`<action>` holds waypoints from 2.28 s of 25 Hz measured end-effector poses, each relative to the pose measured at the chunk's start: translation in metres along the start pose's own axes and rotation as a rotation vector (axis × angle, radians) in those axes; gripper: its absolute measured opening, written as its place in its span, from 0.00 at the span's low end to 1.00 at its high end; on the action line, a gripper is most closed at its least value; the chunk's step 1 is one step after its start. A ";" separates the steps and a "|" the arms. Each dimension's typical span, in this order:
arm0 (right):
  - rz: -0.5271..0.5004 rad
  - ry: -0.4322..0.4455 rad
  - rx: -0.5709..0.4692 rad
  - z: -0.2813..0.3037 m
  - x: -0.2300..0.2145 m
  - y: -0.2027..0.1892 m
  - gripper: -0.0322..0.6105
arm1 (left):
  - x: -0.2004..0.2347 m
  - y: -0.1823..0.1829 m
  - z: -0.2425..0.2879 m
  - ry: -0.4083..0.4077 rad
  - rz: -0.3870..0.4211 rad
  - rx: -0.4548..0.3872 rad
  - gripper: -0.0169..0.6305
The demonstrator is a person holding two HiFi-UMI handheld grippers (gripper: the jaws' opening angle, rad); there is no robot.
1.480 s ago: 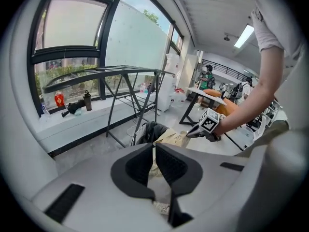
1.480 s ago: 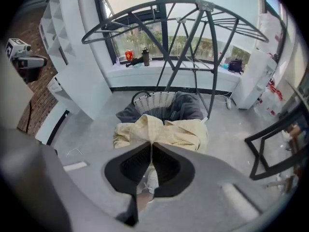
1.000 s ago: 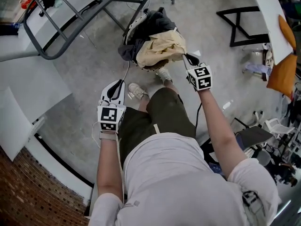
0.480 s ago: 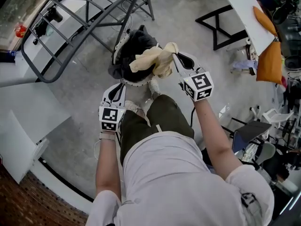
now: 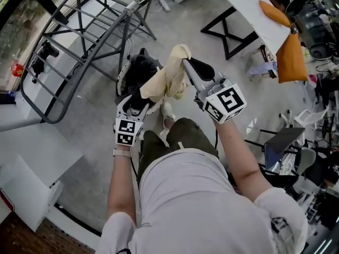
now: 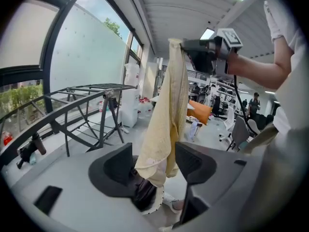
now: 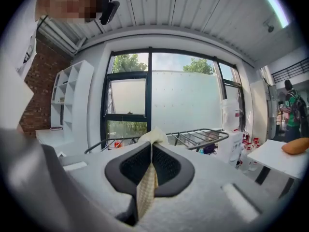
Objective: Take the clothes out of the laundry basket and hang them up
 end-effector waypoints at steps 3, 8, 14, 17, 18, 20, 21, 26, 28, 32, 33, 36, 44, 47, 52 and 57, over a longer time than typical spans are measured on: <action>-0.019 0.007 -0.047 -0.004 -0.004 0.028 0.07 | -0.008 0.011 0.029 -0.030 0.037 0.019 0.46; -0.010 0.014 -0.114 -0.012 -0.016 0.059 0.07 | -0.014 0.029 0.068 -0.035 0.052 0.058 0.46; -0.028 -0.003 -0.150 -0.012 -0.040 0.079 0.07 | 0.022 0.052 0.055 0.135 0.016 0.026 0.05; -0.041 -0.013 -0.145 -0.007 -0.051 0.079 0.07 | 0.052 0.064 0.028 0.267 -0.036 -0.028 0.04; -0.046 -0.013 -0.142 -0.004 -0.053 0.078 0.07 | 0.062 0.066 0.016 0.312 -0.053 -0.044 0.04; -0.061 -0.011 -0.134 0.001 -0.054 0.075 0.07 | 0.081 0.067 -0.009 0.399 -0.074 -0.069 0.04; -0.070 -0.010 -0.130 0.005 -0.054 0.073 0.07 | 0.089 0.068 -0.020 0.434 -0.075 -0.083 0.04; -0.137 -0.004 -0.097 0.025 -0.042 0.062 0.07 | 0.118 0.078 -0.080 0.594 -0.037 -0.146 0.04; -0.174 0.001 -0.086 0.035 -0.035 0.062 0.07 | 0.127 0.086 -0.108 0.662 -0.018 -0.166 0.04; -0.241 -0.014 -0.076 0.046 -0.020 0.065 0.07 | 0.133 0.101 -0.157 0.775 0.051 -0.202 0.04; -0.252 -0.009 -0.079 0.050 -0.014 0.066 0.07 | 0.133 0.103 -0.168 0.805 0.069 -0.209 0.04; -0.275 -0.001 -0.087 0.059 0.003 0.067 0.07 | 0.136 0.106 -0.200 0.876 0.092 -0.245 0.04; -0.328 0.041 -0.119 0.084 0.044 0.067 0.07 | 0.142 0.119 -0.278 1.060 0.191 -0.303 0.04; -0.357 0.081 -0.136 0.104 0.053 0.072 0.07 | 0.147 0.129 -0.296 1.140 0.237 -0.307 0.04; -0.395 0.173 -0.222 0.147 0.058 0.083 0.07 | 0.162 0.141 -0.308 1.250 0.258 -0.308 0.04; -0.503 0.216 -0.244 0.187 0.061 0.095 0.07 | 0.173 0.157 -0.320 1.387 0.310 -0.274 0.04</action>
Point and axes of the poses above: the fingertips, and each gripper's own axes: z forward along the fingers, x to its left, y out of its top, the point moved 5 cm from there along -z, backward along the fingers, and after that the axes turned 1 degree about x, right-handed, at the moved point
